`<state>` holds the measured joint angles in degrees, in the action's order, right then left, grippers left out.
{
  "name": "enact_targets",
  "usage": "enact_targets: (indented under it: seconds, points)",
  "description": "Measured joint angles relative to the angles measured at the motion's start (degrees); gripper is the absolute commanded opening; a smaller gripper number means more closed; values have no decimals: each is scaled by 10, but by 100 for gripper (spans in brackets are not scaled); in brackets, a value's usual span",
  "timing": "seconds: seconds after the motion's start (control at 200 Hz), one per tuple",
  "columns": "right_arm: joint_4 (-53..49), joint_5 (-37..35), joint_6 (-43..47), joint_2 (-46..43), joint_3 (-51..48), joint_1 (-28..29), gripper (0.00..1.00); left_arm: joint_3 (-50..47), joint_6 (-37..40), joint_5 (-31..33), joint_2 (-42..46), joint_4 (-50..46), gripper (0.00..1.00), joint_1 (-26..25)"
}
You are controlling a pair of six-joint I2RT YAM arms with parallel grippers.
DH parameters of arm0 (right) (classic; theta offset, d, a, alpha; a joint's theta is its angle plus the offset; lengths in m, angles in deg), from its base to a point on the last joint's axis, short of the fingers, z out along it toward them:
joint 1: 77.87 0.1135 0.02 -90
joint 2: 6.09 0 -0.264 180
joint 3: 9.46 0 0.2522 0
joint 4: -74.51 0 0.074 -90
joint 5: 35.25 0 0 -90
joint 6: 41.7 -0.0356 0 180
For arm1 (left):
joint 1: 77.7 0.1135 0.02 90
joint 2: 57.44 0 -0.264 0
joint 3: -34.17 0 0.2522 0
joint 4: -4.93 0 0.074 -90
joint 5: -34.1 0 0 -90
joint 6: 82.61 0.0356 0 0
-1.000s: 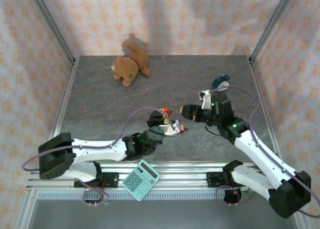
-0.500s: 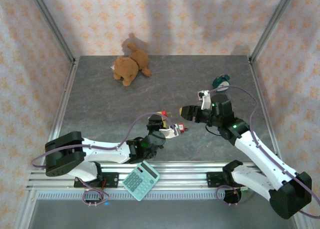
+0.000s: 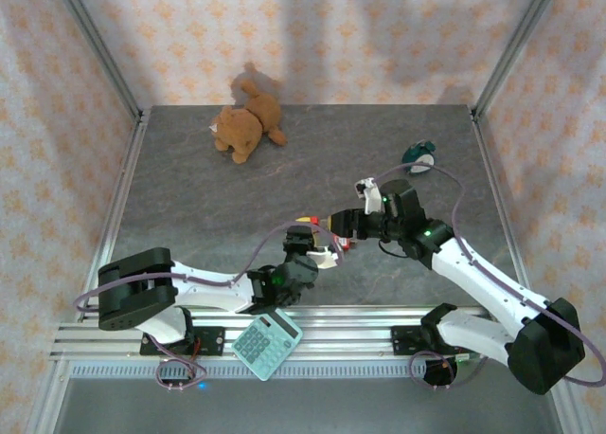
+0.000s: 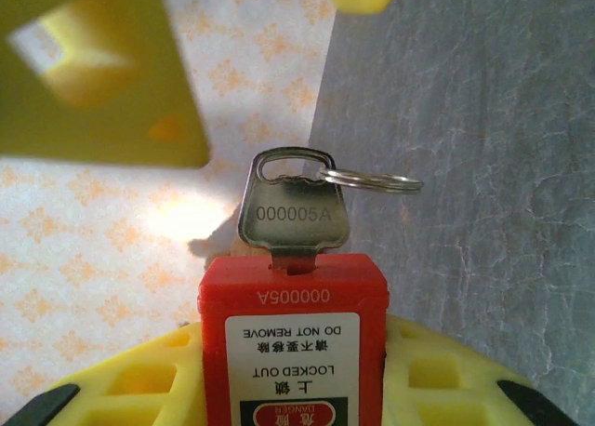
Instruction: Unlock with the key
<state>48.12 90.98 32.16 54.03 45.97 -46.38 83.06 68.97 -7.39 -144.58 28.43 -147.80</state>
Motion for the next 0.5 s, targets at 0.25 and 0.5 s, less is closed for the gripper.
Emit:
enact_targets:
  seconds: [0.25,0.5]
  points:
    - [0,3,14,13,5,0,61,-4,12,1,-6,10,23,-4]
    - [-2,2,14,24,7,0,61,-4,16,2,-6,16,23,-4]
